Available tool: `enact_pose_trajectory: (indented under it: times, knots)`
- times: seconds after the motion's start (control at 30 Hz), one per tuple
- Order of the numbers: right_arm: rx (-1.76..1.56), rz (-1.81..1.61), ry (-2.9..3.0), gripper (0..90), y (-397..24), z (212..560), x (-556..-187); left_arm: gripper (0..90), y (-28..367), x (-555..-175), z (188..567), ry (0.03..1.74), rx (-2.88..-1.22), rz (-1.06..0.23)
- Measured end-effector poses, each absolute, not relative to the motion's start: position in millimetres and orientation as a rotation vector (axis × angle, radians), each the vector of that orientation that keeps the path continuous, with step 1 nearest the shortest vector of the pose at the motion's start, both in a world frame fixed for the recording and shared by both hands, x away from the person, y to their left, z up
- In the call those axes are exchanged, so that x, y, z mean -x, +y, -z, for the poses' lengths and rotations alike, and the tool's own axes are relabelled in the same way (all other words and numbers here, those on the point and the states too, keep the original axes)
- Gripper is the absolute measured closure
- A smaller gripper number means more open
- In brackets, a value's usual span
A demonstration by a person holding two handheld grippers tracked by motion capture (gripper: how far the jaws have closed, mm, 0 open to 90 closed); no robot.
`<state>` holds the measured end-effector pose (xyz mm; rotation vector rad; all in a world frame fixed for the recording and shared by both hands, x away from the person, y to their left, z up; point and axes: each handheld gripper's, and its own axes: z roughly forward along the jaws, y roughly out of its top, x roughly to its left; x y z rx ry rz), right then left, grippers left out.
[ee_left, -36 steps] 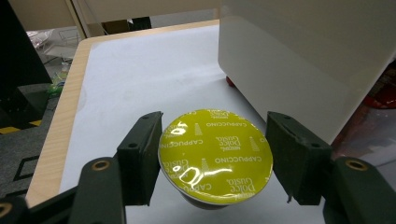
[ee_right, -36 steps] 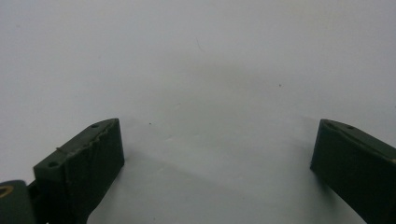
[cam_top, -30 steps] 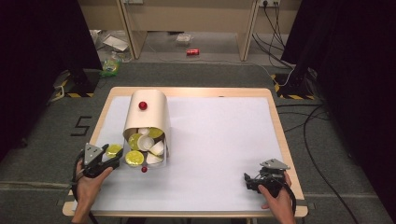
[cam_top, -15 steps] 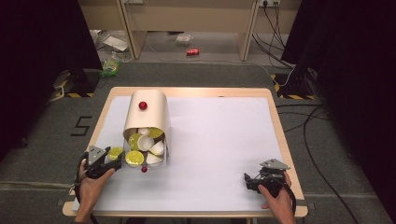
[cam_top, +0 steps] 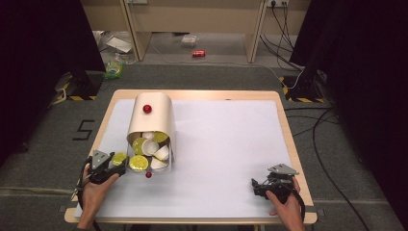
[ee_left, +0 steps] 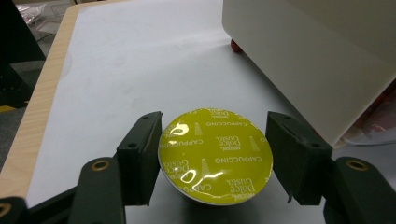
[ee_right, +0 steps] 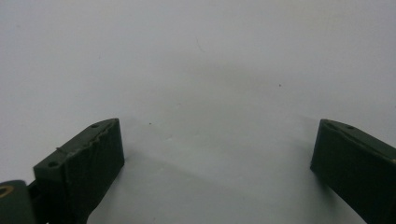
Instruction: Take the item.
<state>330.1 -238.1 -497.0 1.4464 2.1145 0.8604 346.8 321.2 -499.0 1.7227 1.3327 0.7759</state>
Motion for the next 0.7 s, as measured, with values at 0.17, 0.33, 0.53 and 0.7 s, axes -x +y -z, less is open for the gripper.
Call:
enact_pose_trajectory:
  times: [0.17, 0.33, 0.53, 0.7]
  knots:
    - [-1.446, -0.860, 2.115, 2.7, -238.1, 497.0, -330.2, 37.6, 323.0, -347.0, 498.9, 1.342, -1.712, -0.758]
    - [-1.446, -0.860, 2.115, 2.7, -238.1, 497.0, -330.2, 34.0, 323.7, -347.1, 498.9, 1.340, -1.720, -0.743]
    - [-1.450, -0.861, 2.113, 2.7, -237.9, 497.0, -330.0, 26.0, 321.4, -345.9, 498.4, 1.320, -1.735, -0.736]
    - [-1.447, -0.860, 2.115, 2.7, -238.1, 497.0, -330.1, 18.6, 320.2, -344.4, 494.6, 1.312, -1.731, -0.739]
